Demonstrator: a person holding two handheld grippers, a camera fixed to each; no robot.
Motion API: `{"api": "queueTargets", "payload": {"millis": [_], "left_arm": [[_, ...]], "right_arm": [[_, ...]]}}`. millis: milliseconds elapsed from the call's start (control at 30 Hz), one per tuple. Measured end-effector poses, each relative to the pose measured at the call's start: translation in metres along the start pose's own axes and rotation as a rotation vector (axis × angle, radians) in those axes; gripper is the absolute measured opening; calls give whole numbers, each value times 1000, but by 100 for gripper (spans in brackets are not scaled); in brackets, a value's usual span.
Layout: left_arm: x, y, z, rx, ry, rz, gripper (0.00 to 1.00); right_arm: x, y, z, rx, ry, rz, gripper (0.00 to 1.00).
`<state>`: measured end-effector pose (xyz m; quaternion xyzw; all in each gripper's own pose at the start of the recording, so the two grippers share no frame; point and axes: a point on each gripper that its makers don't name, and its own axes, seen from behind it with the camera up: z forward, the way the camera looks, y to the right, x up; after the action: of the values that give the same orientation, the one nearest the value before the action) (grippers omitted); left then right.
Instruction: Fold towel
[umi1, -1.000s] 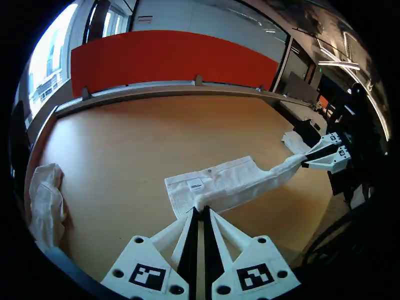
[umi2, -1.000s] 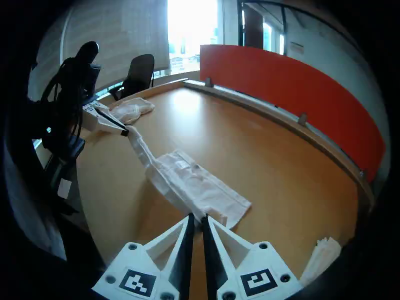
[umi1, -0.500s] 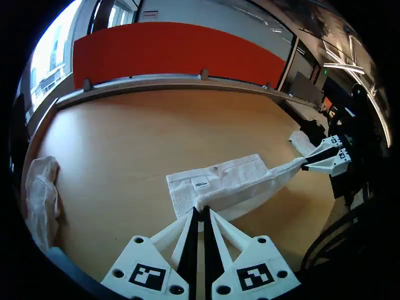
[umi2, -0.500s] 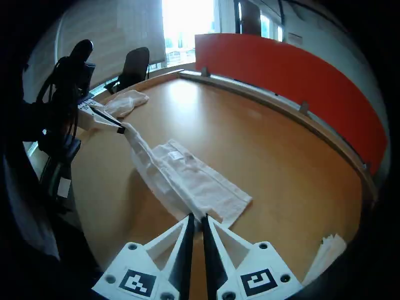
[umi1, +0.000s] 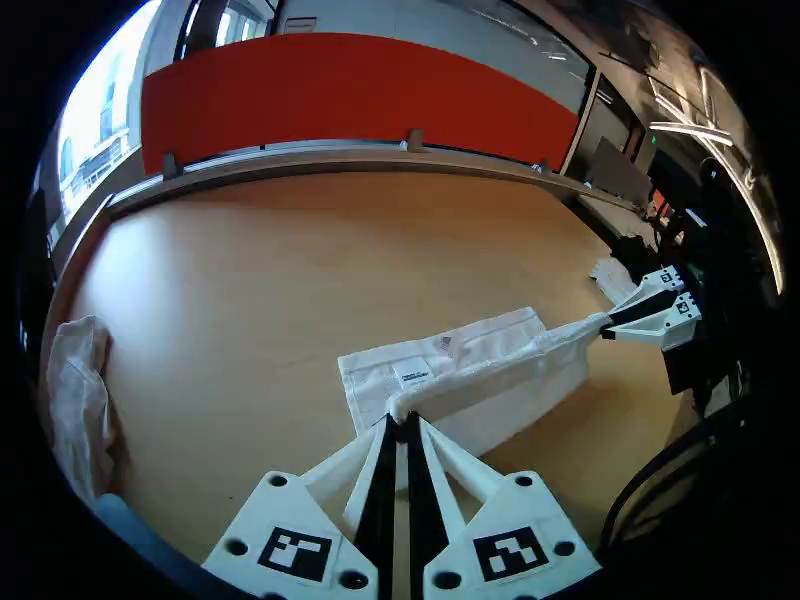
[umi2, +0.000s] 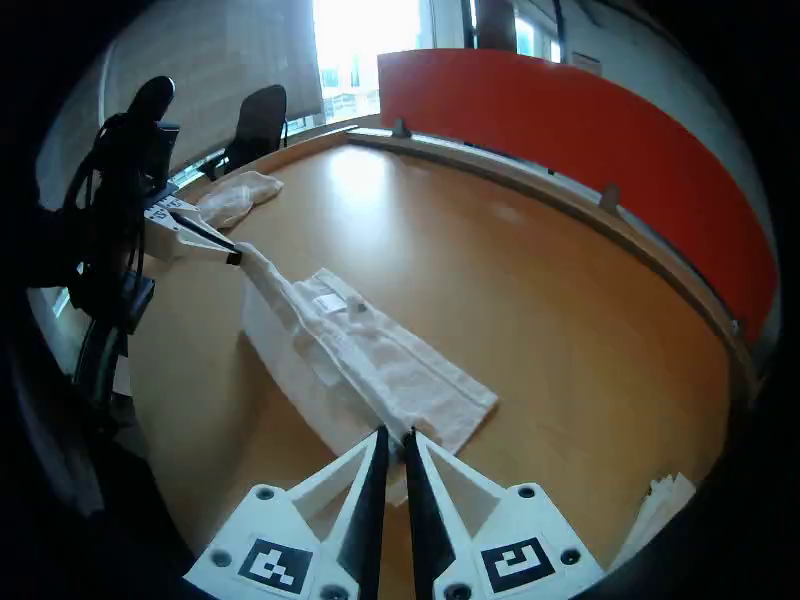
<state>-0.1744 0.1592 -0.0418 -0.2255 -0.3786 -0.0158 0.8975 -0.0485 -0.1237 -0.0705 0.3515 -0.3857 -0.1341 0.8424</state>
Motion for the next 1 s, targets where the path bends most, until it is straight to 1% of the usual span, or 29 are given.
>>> {"api": "queueTargets", "payload": {"millis": [167, 367, 667, 867, 1000], "left_arm": [[0, -3, 7, -1, -7, 11, 7], [0, -8, 17, 2, -16, 22, 7], [-8, -13, 36, 6, -37, 33, 7], [-14, -17, 49, 13, -43, 21, 7], [-17, -20, 56, 19, -43, 14, 7]], "right_arm": [[-2, 5, 5, -2, -14, 1, 12], [-4, 11, 13, -1, -24, 17, 12], [-15, 18, 27, -1, -55, 41, 12], [-20, 24, 39, -14, -66, 64, 14], [-25, 27, 46, -25, -76, 75, 18]]}}
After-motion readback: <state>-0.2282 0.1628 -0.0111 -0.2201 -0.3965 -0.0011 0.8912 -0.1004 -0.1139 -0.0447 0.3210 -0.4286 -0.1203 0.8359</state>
